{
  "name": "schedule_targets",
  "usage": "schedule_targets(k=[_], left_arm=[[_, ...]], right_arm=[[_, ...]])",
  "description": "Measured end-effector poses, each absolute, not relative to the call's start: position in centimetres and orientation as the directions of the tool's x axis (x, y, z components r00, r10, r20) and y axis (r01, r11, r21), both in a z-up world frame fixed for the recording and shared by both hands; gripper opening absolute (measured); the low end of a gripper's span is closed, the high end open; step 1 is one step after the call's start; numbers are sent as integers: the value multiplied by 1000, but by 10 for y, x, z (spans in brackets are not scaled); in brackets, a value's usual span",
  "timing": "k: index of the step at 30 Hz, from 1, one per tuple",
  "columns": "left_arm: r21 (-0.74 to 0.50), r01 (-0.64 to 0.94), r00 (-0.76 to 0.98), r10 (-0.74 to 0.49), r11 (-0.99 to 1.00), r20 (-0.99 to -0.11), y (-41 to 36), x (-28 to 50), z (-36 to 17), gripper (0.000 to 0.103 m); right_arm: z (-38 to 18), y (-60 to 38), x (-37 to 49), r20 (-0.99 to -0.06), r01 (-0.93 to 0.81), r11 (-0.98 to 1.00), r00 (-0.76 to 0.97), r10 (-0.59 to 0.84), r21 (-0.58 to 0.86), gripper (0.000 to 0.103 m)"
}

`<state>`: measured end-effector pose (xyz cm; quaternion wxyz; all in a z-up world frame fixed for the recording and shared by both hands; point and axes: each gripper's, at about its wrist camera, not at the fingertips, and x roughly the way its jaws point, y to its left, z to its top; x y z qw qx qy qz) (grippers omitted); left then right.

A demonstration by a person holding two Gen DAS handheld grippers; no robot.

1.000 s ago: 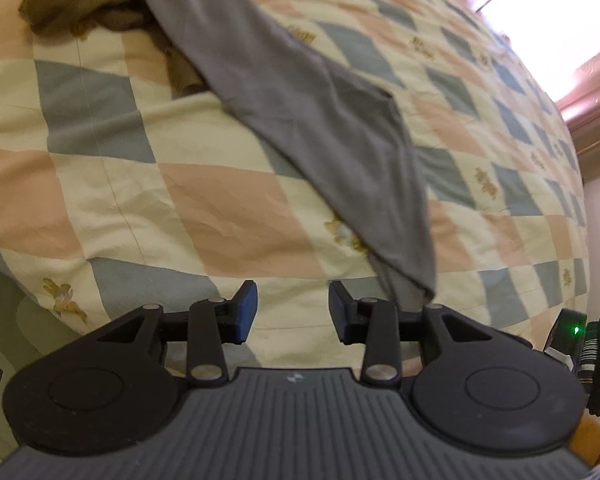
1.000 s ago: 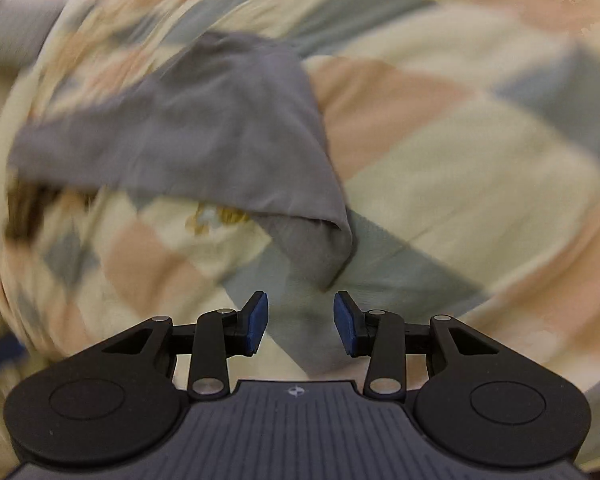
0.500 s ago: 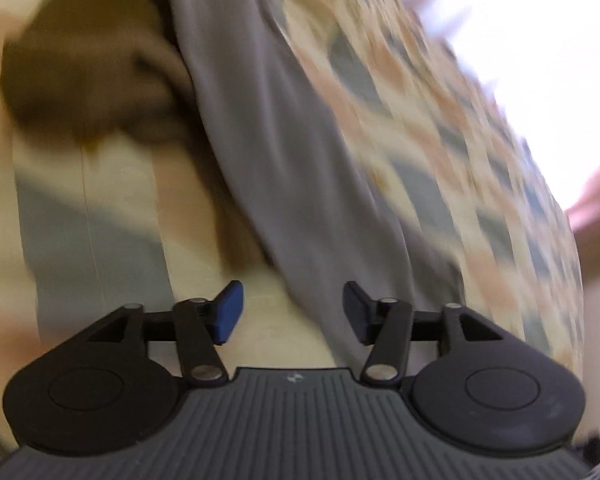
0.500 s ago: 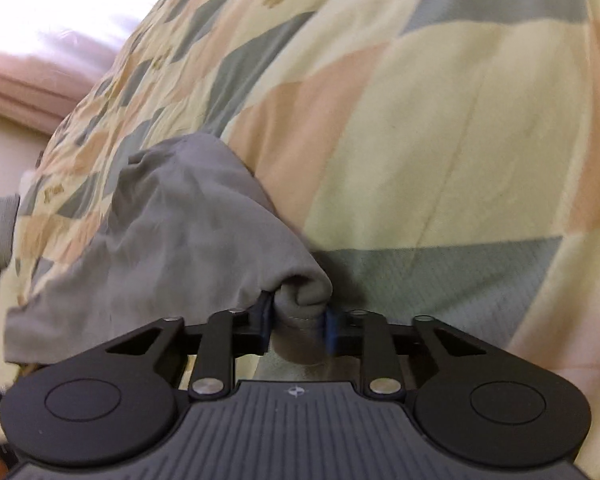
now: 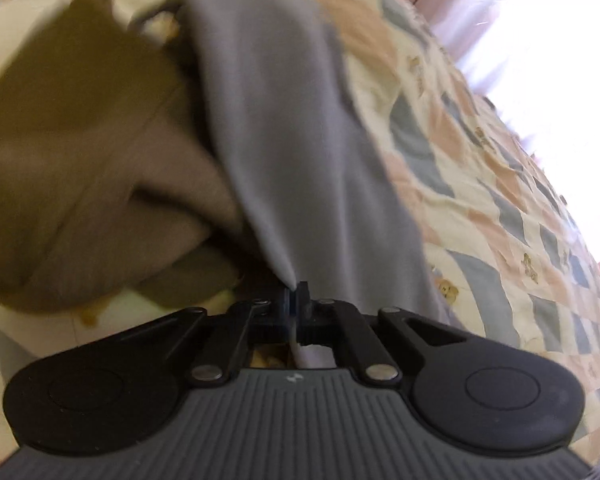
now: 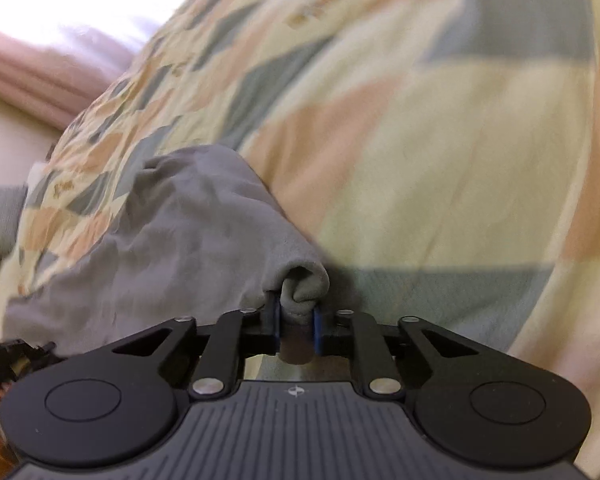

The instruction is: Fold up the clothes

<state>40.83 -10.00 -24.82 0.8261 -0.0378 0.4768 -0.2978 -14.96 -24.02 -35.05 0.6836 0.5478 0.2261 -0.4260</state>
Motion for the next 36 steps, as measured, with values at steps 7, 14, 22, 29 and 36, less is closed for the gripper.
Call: schedule_targets(k=[7, 14, 22, 29, 36], left_arm=[[-289, 610, 473, -632, 738, -614, -118, 360, -166, 0], [-286, 677, 470, -698, 678, -540, -113, 275, -105, 0], [-278, 581, 570, -626, 765, -531, -62, 155, -71, 0], [-280, 579, 383, -558, 766, -736, -104, 104, -151, 5], [179, 897, 355, -417, 404, -836, -184, 54, -250, 28]], right_arm=[[-268, -275, -182, -773, 900, 303, 428, -469, 314, 10], [-195, -292, -279, -767, 898, 440, 270, -582, -18, 9], [-129, -288, -397, -774, 809, 560, 237, -587, -178, 10], [-124, -309, -470, -816, 815, 527, 125, -564, -240, 10], [-228, -354, -501, -891, 869, 426, -36, -453, -252, 11]])
